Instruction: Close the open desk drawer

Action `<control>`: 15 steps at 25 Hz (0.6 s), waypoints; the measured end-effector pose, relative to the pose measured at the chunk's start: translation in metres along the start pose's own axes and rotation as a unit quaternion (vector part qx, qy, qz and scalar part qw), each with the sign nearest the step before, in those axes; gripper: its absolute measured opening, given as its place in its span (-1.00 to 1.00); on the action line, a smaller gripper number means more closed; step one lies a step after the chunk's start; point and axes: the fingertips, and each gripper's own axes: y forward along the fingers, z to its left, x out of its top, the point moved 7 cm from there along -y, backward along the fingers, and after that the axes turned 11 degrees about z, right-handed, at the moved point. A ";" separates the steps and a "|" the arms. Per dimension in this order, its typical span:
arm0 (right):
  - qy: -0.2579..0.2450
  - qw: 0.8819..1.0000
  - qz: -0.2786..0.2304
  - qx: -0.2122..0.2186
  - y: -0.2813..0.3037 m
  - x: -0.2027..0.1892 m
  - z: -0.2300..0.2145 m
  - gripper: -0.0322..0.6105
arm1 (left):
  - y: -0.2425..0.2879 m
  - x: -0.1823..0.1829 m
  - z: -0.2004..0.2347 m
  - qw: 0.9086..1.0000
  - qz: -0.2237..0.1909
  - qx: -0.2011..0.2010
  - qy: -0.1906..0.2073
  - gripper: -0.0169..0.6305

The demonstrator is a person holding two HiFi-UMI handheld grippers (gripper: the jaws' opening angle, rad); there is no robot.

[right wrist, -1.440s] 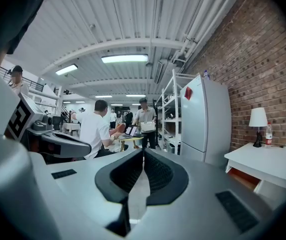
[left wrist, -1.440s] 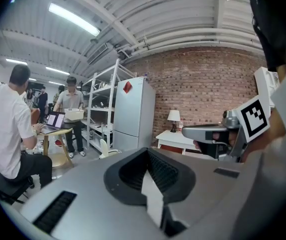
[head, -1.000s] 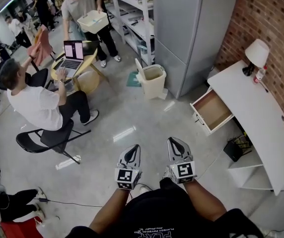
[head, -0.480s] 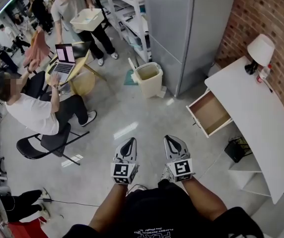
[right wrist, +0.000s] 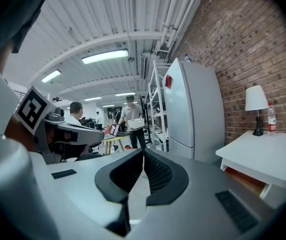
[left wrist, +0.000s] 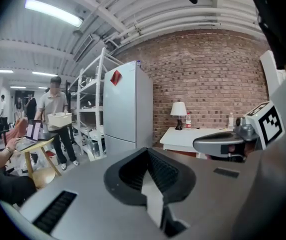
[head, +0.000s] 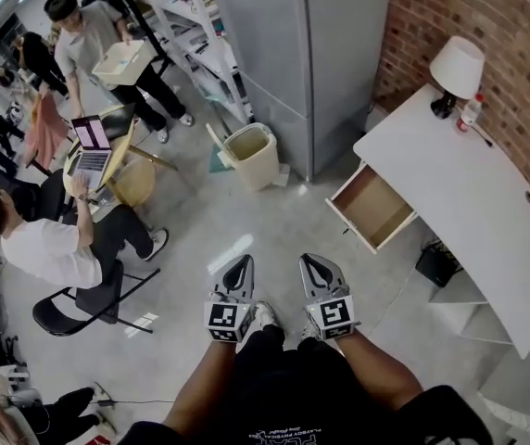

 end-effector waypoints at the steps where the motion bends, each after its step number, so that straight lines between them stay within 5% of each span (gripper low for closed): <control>1: -0.003 1.000 0.007 -0.006 0.001 -0.002 -0.005 -0.81 | 0.007 0.001 -0.002 1.000 0.002 -0.009 0.005 -0.92; 8: 0.019 0.998 0.008 -0.064 0.018 0.004 -0.031 -0.81 | 0.062 0.014 -0.001 0.996 0.008 -0.080 0.030 -0.92; 15: 0.038 0.989 0.005 -0.144 0.036 0.019 -0.049 -0.81 | 0.111 0.033 0.004 0.983 0.011 -0.166 0.080 -0.92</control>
